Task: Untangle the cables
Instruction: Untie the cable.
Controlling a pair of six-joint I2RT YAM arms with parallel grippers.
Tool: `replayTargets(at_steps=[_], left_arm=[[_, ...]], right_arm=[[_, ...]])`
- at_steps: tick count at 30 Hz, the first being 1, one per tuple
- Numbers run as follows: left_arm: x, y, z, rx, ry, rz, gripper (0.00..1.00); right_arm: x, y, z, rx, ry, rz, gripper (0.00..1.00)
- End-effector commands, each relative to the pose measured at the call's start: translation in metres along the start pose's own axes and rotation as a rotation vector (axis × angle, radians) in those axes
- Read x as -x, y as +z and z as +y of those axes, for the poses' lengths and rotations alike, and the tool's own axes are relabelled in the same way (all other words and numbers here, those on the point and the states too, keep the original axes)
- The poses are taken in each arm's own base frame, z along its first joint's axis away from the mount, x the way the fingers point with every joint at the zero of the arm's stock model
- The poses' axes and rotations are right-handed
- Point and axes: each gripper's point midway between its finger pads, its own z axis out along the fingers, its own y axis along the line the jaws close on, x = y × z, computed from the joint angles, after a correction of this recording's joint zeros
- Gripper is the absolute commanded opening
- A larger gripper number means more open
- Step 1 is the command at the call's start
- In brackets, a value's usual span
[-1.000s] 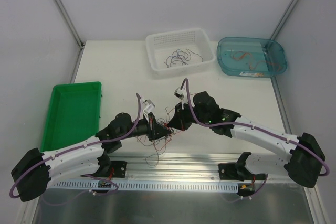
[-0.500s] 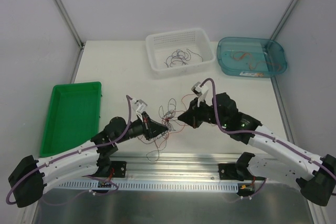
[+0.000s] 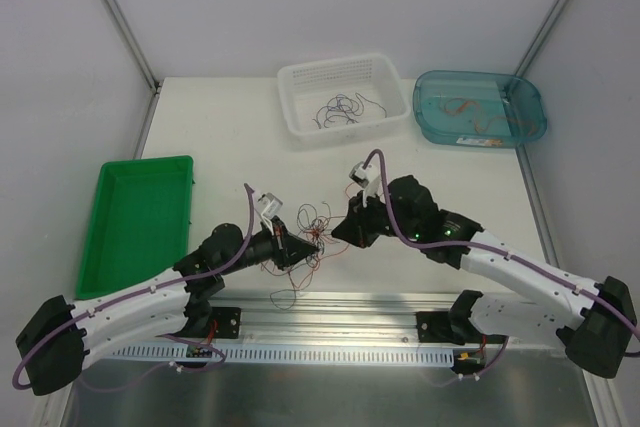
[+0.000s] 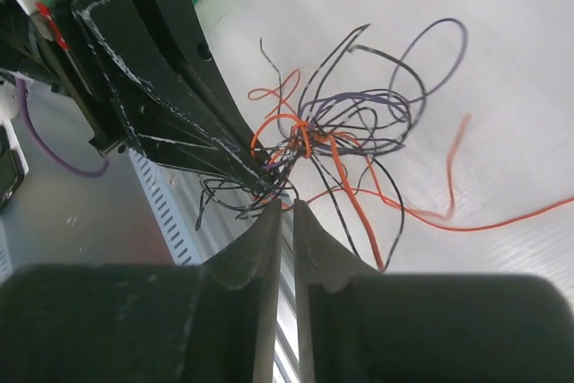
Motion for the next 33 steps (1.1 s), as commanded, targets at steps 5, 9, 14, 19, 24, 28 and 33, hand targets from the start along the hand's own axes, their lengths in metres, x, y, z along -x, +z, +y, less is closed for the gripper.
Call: replayTargets(at_steps=[5,9,14,19,24,28,33], left_arm=[[0.015,0.003,-0.04,-0.187,0.094,-0.002,0.0],[0.017,0.002,-0.045,-0.212,0.103,-0.004,0.0],[0.023,0.002,-0.054,-0.246,0.123,-0.016,0.0],[0.025,0.001,-0.059,-0.276,0.151,-0.022,0.0],[0.028,0.002,-0.059,-0.278,0.185,-0.043,0.0],[0.031,0.003,-0.055,-0.263,0.208,-0.061,0.0],[0.038,0.001,-0.05,-0.232,0.255,-0.112,0.0]], right_arm=[[0.016,0.022,0.018,0.072,0.013,-0.05,0.25],[0.017,0.024,0.01,0.027,0.012,-0.058,0.27],[0.011,0.03,0.006,0.017,0.03,-0.038,0.29],[0.005,0.035,0.011,0.055,0.047,-0.011,0.31],[0.002,0.037,0.024,0.116,0.05,0.01,0.32],[-0.003,0.039,0.034,0.175,0.071,0.034,0.31],[-0.01,0.04,0.038,0.2,0.099,0.066,0.28]])
